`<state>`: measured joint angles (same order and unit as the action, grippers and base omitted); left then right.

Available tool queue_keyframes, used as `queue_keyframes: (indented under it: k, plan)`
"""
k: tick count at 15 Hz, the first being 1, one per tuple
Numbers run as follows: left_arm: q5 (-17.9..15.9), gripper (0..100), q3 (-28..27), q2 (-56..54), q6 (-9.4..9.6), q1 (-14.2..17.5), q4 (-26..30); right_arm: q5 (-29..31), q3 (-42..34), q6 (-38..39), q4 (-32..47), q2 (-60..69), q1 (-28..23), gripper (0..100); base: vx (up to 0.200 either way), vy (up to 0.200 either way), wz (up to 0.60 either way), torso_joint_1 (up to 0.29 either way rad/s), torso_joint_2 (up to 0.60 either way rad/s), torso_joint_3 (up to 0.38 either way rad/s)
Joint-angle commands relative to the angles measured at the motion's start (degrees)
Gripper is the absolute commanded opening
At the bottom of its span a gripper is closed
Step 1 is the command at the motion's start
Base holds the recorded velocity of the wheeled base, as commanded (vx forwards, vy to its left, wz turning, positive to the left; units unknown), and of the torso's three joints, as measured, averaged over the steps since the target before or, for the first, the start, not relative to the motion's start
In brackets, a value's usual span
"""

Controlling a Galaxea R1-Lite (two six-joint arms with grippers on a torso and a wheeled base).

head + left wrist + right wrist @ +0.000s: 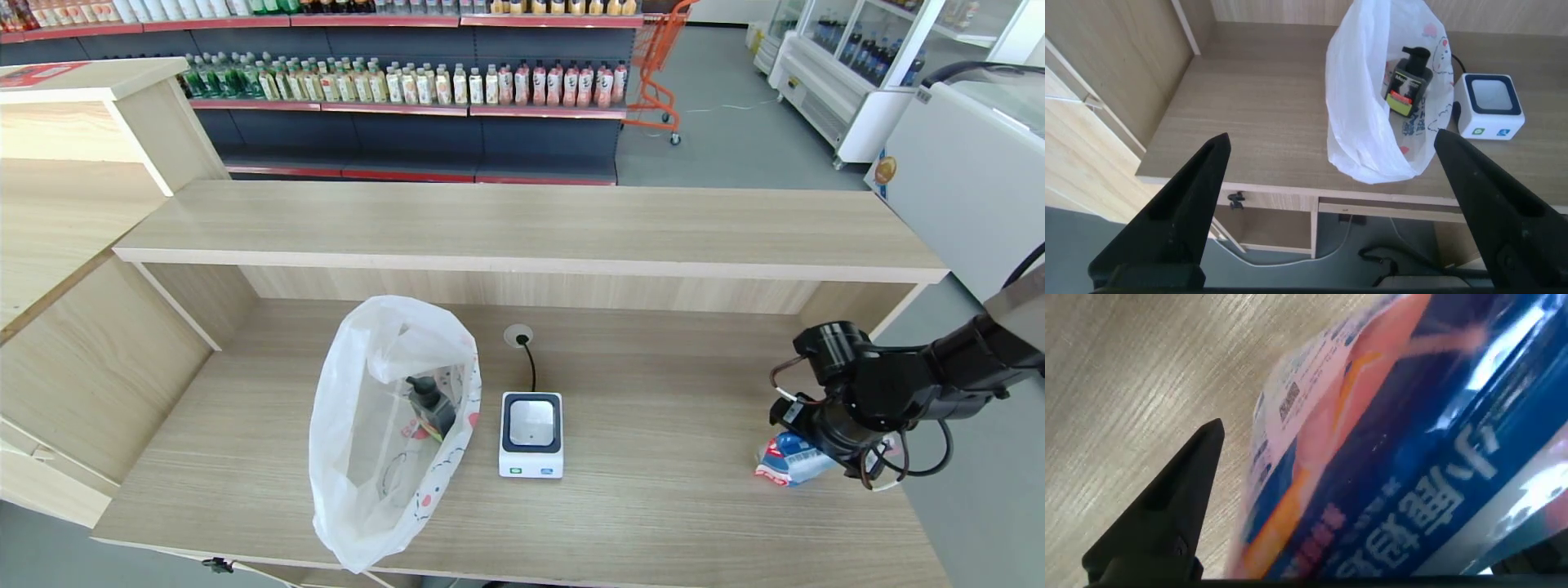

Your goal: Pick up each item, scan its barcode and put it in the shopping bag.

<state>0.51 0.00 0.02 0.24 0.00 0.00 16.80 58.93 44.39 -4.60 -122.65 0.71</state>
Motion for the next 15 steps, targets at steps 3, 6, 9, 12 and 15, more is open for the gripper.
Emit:
queue_keyframes:
  k: [3, 6, 9, 12, 15]
  plan:
    - [0.0, 100, 0.0, 0.0, 0.02, 0.0, 0.0, 0.6, -0.5, -8.4, -3.1, -1.7, 0.2, 100, 0.000, 0.000, 0.00, 0.000, 0.00, 0.000]
    - [0.0, 100, 0.0, 0.0, 0.02, 0.1, 0.0, 2.0, -1.9, -12.6, -4.5, -0.9, 1.4, 100, 0.000, 0.000, 0.00, 0.000, 0.00, 0.000]
    - [0.0, 100, 0.0, 0.0, 0.02, 0.0, 0.0, 1.9, -3.4, -14.0, -7.7, 0.6, 2.8, 100, 0.000, 0.000, 0.00, 0.000, 0.00, 0.000]
    - [0.0, 100, 0.0, 0.0, 0.02, 0.0, 0.0, 1.8, -4.5, -16.1, -8.9, 0.4, 3.2, 0, 0.000, 0.000, 0.00, 0.000, 0.00, 0.000]
    - [0.0, 100, 0.0, 0.0, 0.02, 0.0, 0.0, 2.4, -5.1, -17.1, -8.9, -1.3, 3.2, 0, 0.000, 0.000, 0.00, 0.000, 0.00, 0.000]
